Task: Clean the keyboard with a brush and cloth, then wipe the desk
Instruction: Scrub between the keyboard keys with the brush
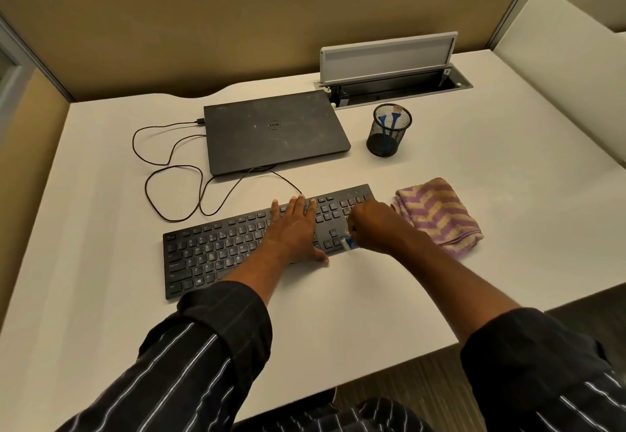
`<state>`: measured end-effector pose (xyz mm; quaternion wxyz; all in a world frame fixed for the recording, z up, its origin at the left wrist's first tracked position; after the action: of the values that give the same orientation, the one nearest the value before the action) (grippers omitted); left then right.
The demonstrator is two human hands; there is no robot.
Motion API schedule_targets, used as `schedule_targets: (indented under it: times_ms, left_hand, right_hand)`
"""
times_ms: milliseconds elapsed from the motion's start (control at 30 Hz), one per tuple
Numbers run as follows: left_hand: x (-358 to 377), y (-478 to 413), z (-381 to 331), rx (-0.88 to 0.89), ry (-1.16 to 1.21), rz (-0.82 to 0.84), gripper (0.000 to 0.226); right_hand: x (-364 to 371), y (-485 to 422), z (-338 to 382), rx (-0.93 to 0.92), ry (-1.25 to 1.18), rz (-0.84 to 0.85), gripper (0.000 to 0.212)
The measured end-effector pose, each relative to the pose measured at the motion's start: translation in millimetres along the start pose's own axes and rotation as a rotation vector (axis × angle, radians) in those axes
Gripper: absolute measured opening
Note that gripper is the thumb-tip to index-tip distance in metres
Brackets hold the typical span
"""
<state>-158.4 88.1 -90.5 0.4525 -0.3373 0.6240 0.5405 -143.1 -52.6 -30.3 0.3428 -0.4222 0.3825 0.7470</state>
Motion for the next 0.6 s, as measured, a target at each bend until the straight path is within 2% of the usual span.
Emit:
schedule_targets:
  times_ms: [133, 233, 367, 600]
  left_hand:
    - [1.0, 0.8, 0.3, 0.0, -0.006, 0.003, 0.133]
    - [0.7, 1.0, -1.2, 0.001, -0.007, 0.006, 0.132]
    - [0.4, 2.9, -0.1, 0.004, 0.0, -0.006, 0.131]
    - [1.2, 3.5, -2.4, -0.008, -0.004, -0.026, 0.13]
  right_hand:
    - [-5.5, 3.0, 14.3, -0.082, -0.099, -0.028, 0.02]
    - [0.4, 8.3, 24.5, -0.162, -0.029, -0.017, 0.02]
    - [0.4, 12.6, 4.9, -0.084, 0.016, -0.057, 0.017]
    - [-19.4, 8.3, -12.2, 0.052, -0.15, -0.199, 0.021]
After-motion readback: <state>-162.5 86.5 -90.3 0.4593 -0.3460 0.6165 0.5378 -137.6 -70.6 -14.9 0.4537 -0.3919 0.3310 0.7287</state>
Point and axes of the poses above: each hand's wrist, its own y-axis away from the middle knuckle, its own x-axis out of the palm, z = x × y, the point moved 6 cm from there along -y, towards the middle knuckle, and after that the axes turned 7 degrees about -y, right-handed, at the moved point
